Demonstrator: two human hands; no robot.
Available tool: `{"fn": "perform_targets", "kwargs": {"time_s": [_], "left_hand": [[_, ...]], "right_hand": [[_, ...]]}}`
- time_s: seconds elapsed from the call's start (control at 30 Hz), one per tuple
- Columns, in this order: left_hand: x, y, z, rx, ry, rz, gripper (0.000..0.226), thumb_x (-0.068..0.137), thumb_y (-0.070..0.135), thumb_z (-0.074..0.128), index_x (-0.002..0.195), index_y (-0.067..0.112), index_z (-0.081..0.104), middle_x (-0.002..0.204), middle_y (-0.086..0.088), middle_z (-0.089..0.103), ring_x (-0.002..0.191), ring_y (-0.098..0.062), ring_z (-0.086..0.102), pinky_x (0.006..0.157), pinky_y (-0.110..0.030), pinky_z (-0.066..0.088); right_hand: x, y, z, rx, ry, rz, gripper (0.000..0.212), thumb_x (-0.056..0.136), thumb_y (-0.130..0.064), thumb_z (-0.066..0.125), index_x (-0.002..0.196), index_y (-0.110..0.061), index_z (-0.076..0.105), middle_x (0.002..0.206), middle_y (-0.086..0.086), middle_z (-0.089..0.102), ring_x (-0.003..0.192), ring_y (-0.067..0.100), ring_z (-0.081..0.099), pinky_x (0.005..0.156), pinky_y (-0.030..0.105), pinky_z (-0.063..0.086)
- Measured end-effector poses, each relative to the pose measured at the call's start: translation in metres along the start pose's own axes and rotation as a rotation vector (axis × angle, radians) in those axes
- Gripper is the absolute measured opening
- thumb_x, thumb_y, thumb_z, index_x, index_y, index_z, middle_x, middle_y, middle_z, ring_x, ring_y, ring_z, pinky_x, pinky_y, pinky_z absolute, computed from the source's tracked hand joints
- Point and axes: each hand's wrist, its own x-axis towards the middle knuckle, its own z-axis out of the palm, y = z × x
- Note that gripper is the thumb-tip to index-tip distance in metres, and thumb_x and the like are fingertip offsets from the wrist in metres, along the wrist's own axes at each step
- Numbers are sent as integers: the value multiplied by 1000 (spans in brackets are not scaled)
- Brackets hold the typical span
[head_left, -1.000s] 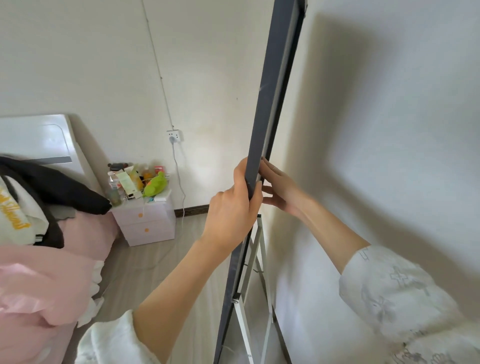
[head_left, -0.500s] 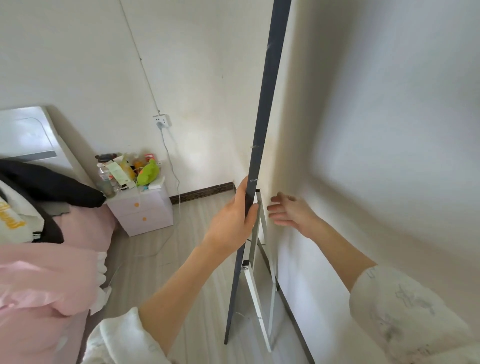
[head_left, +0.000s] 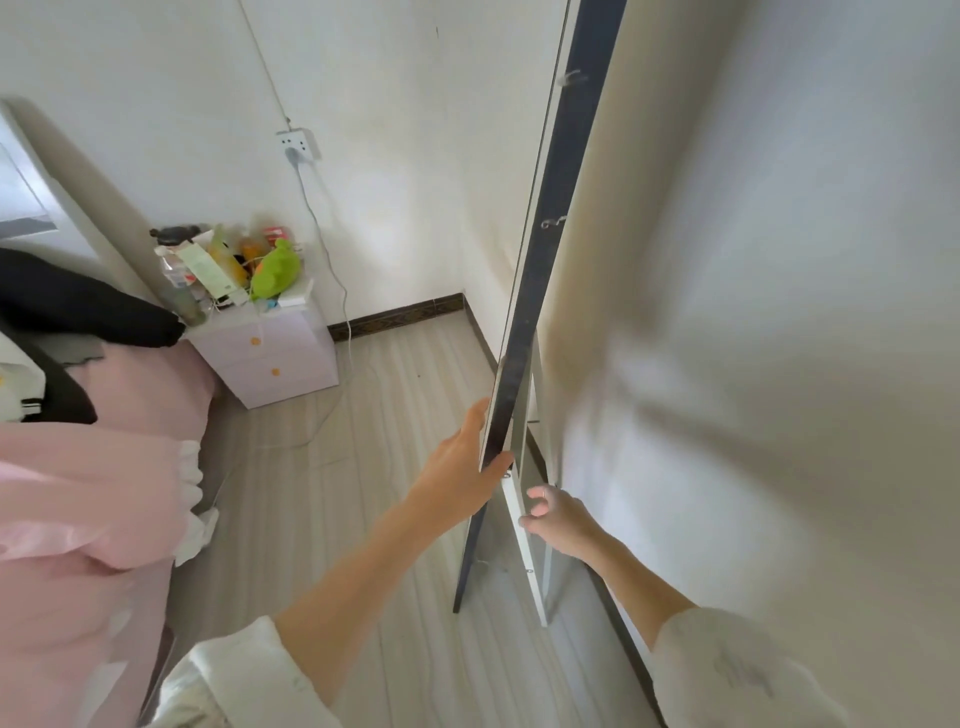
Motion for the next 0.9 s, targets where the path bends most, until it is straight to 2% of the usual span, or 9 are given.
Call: {"fn": "perform_targets", "kwargs": {"time_s": [0.23, 0.3, 0.33, 0.4, 0.6, 0.67, 0.77, 0.83, 0.9], "left_hand": [[12, -48, 42, 7, -46, -103, 57, 93, 21, 50, 140, 25, 18, 131, 0, 52, 120, -21, 50, 80, -21, 36], [17, -57, 51, 28, -55, -131, 55, 93, 19, 49, 139, 25, 21, 121, -2, 56, 111, -23, 53, 71, -14, 37], [20, -61, 55, 35, -53, -140, 54, 93, 18, 49, 139, 26, 23, 110, -3, 57, 100, -23, 54, 61, -11, 36], [26, -71, 67, 42, -32, -167, 52, 92, 17, 50, 138, 25, 26, 95, 1, 52, 83, -17, 47, 54, -7, 31], [35, -102, 99, 35, 33, -219, 57, 91, 28, 54, 140, 28, 25, 99, 0, 63, 86, -19, 58, 67, -24, 43], [38, -108, 105, 80, 62, -207, 50, 92, 27, 51, 137, 24, 30, 94, -8, 65, 79, -20, 59, 62, -27, 46], [40, -111, 112, 80, 150, -197, 26, 91, 20, 48, 117, 16, 45, 76, -13, 61, 64, -23, 56, 54, -28, 46], [37, -110, 116, 60, 203, -225, 5, 90, 18, 46, 95, 18, 44, 66, -9, 54, 60, -24, 52, 52, -28, 41], [34, -110, 117, 43, 243, -250, 6, 89, 18, 47, 86, 19, 42, 64, -7, 53, 61, -26, 52, 55, -30, 43]], "right_hand": [[44, 20, 42, -68, 113, -69, 54, 91, -30, 56, 137, -8, 37, 132, 9, 51, 119, 24, 51, 97, 29, 40], [56, 27, 42, -84, 125, -69, 21, 93, -33, 54, 105, -15, 54, 98, 4, 60, 89, 14, 58, 74, 18, 42], [60, 29, 42, -88, 148, -85, 19, 93, -34, 54, 79, -23, 47, 76, -3, 51, 68, 6, 49, 60, 12, 34], [71, 37, 44, -111, 173, -101, 46, 91, -34, 56, 61, -25, 23, 60, -8, 30, 52, 3, 28, 47, 16, 22], [89, 58, 61, -288, 239, -106, 49, 92, -44, 51, 58, -16, 28, 56, -2, 36, 57, 20, 42, 53, 27, 32], [93, 63, 65, -386, 283, -155, 51, 95, -42, 45, 57, -15, 25, 54, -2, 33, 63, 23, 44, 57, 27, 32], [98, 67, 63, -486, 301, -243, 47, 98, -38, 41, 62, -10, 31, 54, -3, 30, 66, 22, 46, 49, 27, 29], [99, 68, 63, -559, 304, -291, 37, 97, -41, 40, 79, -9, 41, 54, -3, 28, 67, 23, 49, 46, 25, 29], [100, 68, 64, -595, 305, -311, 35, 97, -43, 39, 91, -9, 47, 55, -2, 28, 74, 25, 59, 49, 26, 32]]}}
